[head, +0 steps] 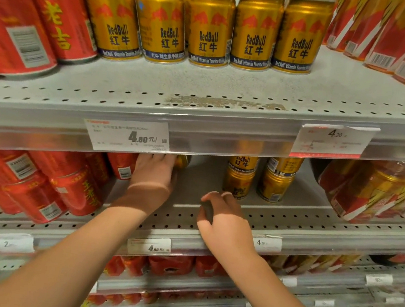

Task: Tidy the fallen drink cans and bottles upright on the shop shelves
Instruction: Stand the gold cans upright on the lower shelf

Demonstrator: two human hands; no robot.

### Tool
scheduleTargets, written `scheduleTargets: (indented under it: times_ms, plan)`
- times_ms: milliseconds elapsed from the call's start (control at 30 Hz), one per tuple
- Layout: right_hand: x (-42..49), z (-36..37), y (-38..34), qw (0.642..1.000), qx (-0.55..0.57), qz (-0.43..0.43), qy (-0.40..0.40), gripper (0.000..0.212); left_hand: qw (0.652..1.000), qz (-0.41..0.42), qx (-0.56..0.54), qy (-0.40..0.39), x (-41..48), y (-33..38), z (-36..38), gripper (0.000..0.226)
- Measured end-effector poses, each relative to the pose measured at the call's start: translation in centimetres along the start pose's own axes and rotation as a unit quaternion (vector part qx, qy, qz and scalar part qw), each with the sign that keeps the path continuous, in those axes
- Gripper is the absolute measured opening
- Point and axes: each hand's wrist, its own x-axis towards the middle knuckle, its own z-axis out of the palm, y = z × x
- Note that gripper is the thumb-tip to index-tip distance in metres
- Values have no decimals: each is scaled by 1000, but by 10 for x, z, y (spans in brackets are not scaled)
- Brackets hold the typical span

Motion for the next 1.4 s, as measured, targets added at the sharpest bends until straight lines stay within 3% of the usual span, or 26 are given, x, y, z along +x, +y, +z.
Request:
scheduleTargets:
  times_ms: [100, 200, 367, 467, 533, 633, 800, 1067, 1400]
  plan:
    - [2, 2, 2, 1000, -5, 4, -3, 25, 996, 4, -88, 12, -6, 3, -4, 53]
    - [3, 0, 3, 1000, 8, 17, -6, 25, 997, 21, -72, 11, -4, 0, -6, 60]
    - [2, -3, 6, 1000, 18, 24, -7, 24, 988, -22, -121, -96, -6, -11, 0, 93]
    - [0, -4, 7, 1000, 20, 19, -5, 24, 984, -26, -159, -74, -5, -12, -1, 81]
    - [0, -4, 7, 999, 28, 24, -5, 24, 961, -60, -257, -81, -10, -10, -2, 64]
    - [0, -5, 8, 998, 51, 29, -5, 25, 878, -152, -443, -104, -21, 1, 4, 49]
    - [-1, -6, 11, 994, 105, 33, 1, 29, 824, -171, -538, -51, -29, 22, 16, 46]
    - [-8, -8, 18, 995, 91, 26, 14, 40, 855, -85, -508, -60, -26, 35, 27, 63]
    - [-3, -18, 26, 999, 44, 15, 29, 37, 853, -30, -510, -101, -18, 30, 32, 67]
